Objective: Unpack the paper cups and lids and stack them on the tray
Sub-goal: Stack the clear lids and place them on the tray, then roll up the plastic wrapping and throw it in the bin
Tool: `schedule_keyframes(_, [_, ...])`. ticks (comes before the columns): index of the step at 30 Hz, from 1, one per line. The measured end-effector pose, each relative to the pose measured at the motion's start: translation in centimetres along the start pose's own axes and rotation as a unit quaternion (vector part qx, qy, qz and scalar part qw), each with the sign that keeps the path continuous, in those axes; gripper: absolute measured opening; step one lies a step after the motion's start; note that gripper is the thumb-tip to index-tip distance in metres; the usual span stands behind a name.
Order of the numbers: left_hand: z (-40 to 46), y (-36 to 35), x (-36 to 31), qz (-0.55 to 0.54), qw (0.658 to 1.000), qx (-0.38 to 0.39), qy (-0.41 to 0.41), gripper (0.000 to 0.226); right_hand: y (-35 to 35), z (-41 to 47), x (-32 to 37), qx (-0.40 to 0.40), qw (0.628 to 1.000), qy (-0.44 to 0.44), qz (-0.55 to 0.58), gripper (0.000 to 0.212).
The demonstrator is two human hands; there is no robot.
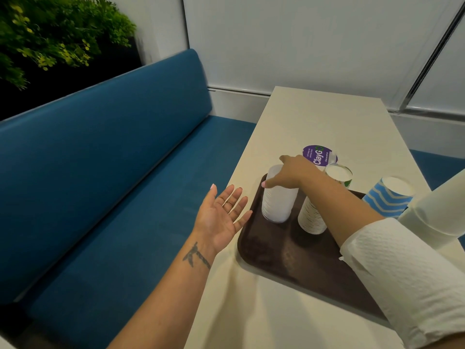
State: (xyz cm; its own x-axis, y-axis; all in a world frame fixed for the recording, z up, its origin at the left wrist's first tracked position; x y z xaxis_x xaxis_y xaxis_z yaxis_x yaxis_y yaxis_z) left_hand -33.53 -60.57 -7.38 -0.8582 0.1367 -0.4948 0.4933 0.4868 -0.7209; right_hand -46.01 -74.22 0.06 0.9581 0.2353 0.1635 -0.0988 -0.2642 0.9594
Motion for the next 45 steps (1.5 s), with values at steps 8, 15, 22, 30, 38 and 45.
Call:
schedule_keyframes(8, [-0.5,0.3,-0.6,0.055,0.996,-0.029,-0.064,0.035,2.8,-1.8,2.0,-0.131,0.986,0.072,0.075,0.07])
schedule_keyframes(15, [-7.1,2.2,-4.5,0.271,0.908,-0.078,-0.308,0.02,3.7,-9.8,6.5,-0.254,0.915,0.237,0.206,0.041])
schedule_keyframes(22, [-16.8,6.5,-7.5,0.352,0.827,-0.108,-0.425,0.025,1.0,-18.4,11.0,-0.244,0.867,0.302,0.313,0.045])
schedule_keyframes(30, [-29.8,13.2,-10.0,0.35,0.77,-0.214,-0.489,0.026,-2.9,-26.3,18.8,-0.152,0.836,0.379,0.368,0.044])
schedule_keyframes(38, [-43.4,23.5,-6.9,0.3,0.713,-0.36,-0.521,0.032,-10.8,-36.1,26.0,0.029,0.813,0.462,0.353,0.038])
schedule_keyframes(45, [-53.7,32.3,-4.6,0.281,0.675,-0.456,-0.508,0.027,-15.9,-44.9,32.1,0.11,0.799,0.511,0.298,0.038])
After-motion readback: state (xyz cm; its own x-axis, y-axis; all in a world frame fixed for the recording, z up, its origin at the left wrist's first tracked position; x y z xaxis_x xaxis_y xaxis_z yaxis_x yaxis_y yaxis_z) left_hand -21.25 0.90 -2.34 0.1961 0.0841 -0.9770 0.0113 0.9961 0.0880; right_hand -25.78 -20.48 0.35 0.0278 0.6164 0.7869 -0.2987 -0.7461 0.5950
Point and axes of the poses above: each hand's wrist, its own z-axis towards the middle knuckle, its own y-axis out of the back of the hand, x = y × z, the point moved 8 cm from there along z, towards the middle knuckle, and after that the axes turned 5 degrees about -z, right-handed, at the moved point
